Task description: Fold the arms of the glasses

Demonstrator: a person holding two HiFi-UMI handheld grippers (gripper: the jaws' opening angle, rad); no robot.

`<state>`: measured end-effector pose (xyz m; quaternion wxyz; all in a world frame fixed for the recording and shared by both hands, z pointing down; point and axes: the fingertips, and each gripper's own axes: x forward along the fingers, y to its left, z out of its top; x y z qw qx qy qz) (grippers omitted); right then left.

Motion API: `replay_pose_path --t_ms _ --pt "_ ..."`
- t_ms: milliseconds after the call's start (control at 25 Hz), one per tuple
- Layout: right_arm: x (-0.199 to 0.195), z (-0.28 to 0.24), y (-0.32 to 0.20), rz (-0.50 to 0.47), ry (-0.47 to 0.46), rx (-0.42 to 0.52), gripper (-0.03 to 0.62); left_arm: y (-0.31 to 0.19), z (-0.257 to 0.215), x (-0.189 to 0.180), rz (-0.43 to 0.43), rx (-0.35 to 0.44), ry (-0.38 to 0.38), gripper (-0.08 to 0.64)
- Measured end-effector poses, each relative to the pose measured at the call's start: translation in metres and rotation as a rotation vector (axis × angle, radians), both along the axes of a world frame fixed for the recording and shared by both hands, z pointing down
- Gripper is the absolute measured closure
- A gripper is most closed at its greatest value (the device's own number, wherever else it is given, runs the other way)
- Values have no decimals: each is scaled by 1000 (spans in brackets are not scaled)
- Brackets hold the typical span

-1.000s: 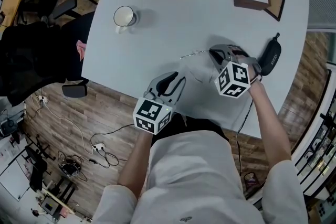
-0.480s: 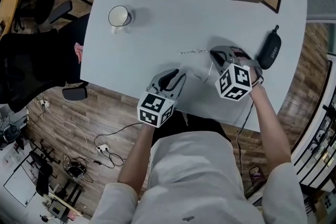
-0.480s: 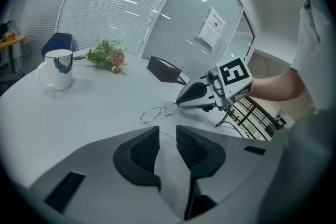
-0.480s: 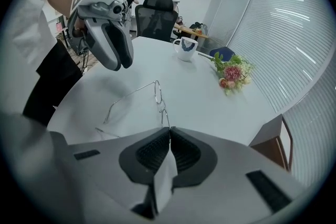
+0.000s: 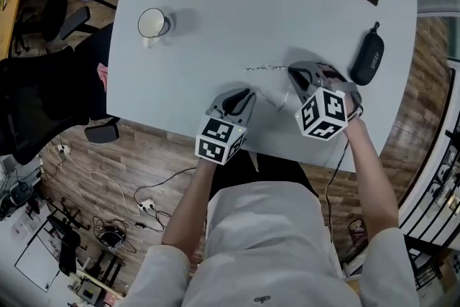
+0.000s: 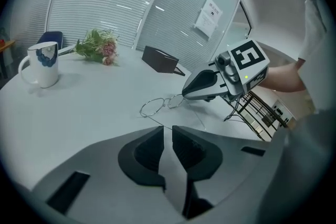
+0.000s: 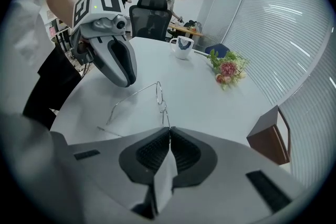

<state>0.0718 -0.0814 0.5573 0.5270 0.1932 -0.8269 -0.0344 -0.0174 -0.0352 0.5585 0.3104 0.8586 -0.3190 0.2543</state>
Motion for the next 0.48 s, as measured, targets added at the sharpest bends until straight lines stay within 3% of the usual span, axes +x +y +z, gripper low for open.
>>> replay_pose_path --t_ms 240,480 --pt "1 -1 7 36 -11 -9 577 3 13 5 31 -17 -52 517" --pt "2 -2 14 43 -13 -11 577 4 14 16 51 -18 -48 517"
